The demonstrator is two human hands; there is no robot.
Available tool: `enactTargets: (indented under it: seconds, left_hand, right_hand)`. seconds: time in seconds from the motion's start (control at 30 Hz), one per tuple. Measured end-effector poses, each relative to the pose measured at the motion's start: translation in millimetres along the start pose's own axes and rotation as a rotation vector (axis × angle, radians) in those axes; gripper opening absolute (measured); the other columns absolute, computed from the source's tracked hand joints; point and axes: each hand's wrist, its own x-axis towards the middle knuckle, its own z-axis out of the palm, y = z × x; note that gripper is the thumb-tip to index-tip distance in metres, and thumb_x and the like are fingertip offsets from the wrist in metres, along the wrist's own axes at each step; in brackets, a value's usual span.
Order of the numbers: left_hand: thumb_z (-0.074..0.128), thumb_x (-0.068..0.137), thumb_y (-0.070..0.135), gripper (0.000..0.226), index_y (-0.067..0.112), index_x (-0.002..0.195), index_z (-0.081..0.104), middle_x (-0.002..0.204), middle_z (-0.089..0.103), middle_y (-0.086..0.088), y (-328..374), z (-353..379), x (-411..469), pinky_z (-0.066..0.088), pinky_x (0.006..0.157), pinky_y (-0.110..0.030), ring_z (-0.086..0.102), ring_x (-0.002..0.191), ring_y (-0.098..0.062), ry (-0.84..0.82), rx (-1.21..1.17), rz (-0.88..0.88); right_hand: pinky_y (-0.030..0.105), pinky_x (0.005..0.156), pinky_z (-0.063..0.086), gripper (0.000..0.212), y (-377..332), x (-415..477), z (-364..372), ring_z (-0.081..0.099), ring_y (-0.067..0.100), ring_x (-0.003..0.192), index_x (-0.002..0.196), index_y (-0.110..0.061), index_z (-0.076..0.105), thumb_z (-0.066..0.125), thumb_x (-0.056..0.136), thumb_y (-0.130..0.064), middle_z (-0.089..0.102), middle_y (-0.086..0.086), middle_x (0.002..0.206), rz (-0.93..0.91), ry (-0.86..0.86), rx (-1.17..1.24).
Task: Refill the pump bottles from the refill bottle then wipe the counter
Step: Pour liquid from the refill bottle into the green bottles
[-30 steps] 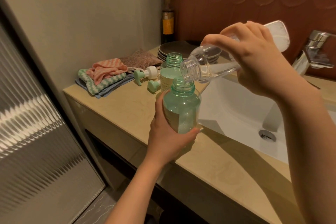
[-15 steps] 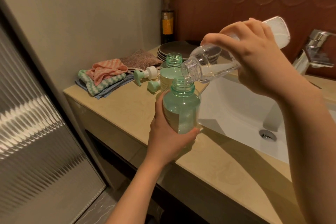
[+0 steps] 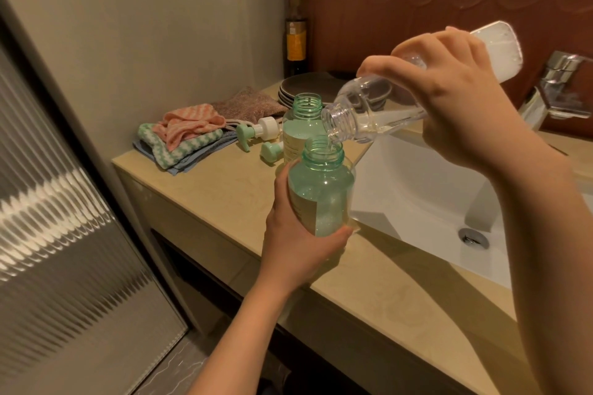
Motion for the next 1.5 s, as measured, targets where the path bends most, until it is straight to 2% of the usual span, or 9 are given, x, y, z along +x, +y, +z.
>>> enactTargets:
  seconds: [0.1,0.27,0.43,0.6,0.83,1.0,1.17,1.37,1.5]
  left_hand:
    - [0.087,0.059,0.025,0.099,0.069,0.115,0.018,0.118,0.042,0.036,0.2,0.3,0.2,0.034,0.086,-0.009,0.042,0.114,0.005,0.002,0.003,-0.001]
    - [0.086,0.059,0.024,0.099,0.068,0.116,0.018,0.117,0.041,0.038,-1.3,0.1,0.2,0.033,0.083,-0.002,0.044,0.106,0.014,0.003,0.013,0.008]
    - [0.086,0.06,0.022,0.1,0.068,0.116,0.017,0.117,0.041,0.037,-1.9,0.1,0.4,0.033,0.082,-0.001,0.043,0.107,0.011,-0.001,0.019,-0.003]
    - [0.086,0.06,0.023,0.099,0.07,0.114,0.017,0.112,0.04,0.042,-2.8,-0.3,0.5,0.032,0.077,0.005,0.039,0.104,0.025,0.002,0.014,-0.009]
    - [0.086,0.059,0.023,0.1,0.07,0.113,0.016,0.114,0.042,0.037,-0.3,-0.5,0.6,0.035,0.085,-0.008,0.044,0.11,0.004,0.005,0.023,-0.01]
    - [0.086,0.059,0.029,0.102,0.067,0.12,0.014,0.124,0.046,0.02,2.2,-1.4,-0.2,0.042,0.1,-0.033,0.046,0.12,-0.01,-0.001,0.054,-0.044]
    - [0.086,0.059,0.029,0.104,0.059,0.129,0.014,0.13,0.044,0.015,1.8,-1.6,0.0,0.041,0.102,-0.038,0.044,0.124,-0.014,-0.011,0.053,-0.063]
    - [0.085,0.06,0.029,0.103,0.068,0.119,0.011,0.124,0.042,0.02,1.8,-1.7,-0.3,0.038,0.097,-0.029,0.043,0.12,-0.01,-0.012,0.045,-0.052]
    - [0.085,0.061,0.028,0.101,0.064,0.123,0.014,0.126,0.044,0.018,1.6,-1.9,0.0,0.04,0.1,-0.034,0.044,0.121,-0.013,-0.015,0.039,-0.057]
  right_hand:
    - [0.051,0.101,0.024,0.068,-1.3,0.3,-0.8,0.038,0.041,0.115,0.134,-0.027,0.042,0.042,0.075,0.006,0.047,0.018,0.121,0.0,-0.007,0.006]
    - [0.052,0.101,0.025,0.07,-2.2,0.8,-1.4,0.038,0.041,0.115,0.134,-0.027,0.042,0.042,0.074,0.009,0.047,0.018,0.122,0.005,0.0,-0.017]
    - [0.052,0.101,0.025,0.071,-3.4,1.0,-2.1,0.037,0.041,0.115,0.135,-0.027,0.041,0.043,0.073,0.008,0.047,0.019,0.122,0.005,-0.009,-0.029]
    - [0.053,0.102,0.025,0.067,-3.7,1.3,-3.0,0.038,0.041,0.115,0.135,-0.026,0.042,0.038,0.074,0.001,0.047,0.019,0.122,0.0,-0.009,-0.036]
    - [0.051,0.104,0.023,0.072,-2.8,-0.8,0.2,0.04,0.039,0.115,0.135,-0.029,0.039,0.045,0.075,0.012,0.048,0.016,0.122,0.012,0.015,-0.053]
    - [0.05,0.104,0.023,0.076,-4.0,-5.0,1.6,0.04,0.038,0.114,0.133,-0.028,0.041,0.049,0.072,0.017,0.048,0.016,0.121,0.022,0.042,-0.063]
    - [0.052,0.102,0.026,0.075,-2.8,-3.9,-0.4,0.042,0.039,0.112,0.134,-0.026,0.042,0.047,0.072,0.016,0.049,0.016,0.12,0.002,0.048,-0.093]
    - [0.052,0.098,0.028,0.072,-1.8,-1.7,-4.7,0.042,0.039,0.109,0.134,-0.025,0.042,0.048,0.074,0.014,0.05,0.018,0.119,-0.038,0.061,-0.131]
    - [0.051,0.095,0.03,0.07,-2.6,-0.1,-7.4,0.043,0.039,0.107,0.133,-0.024,0.043,0.048,0.074,0.013,0.051,0.018,0.118,-0.065,0.072,-0.147]
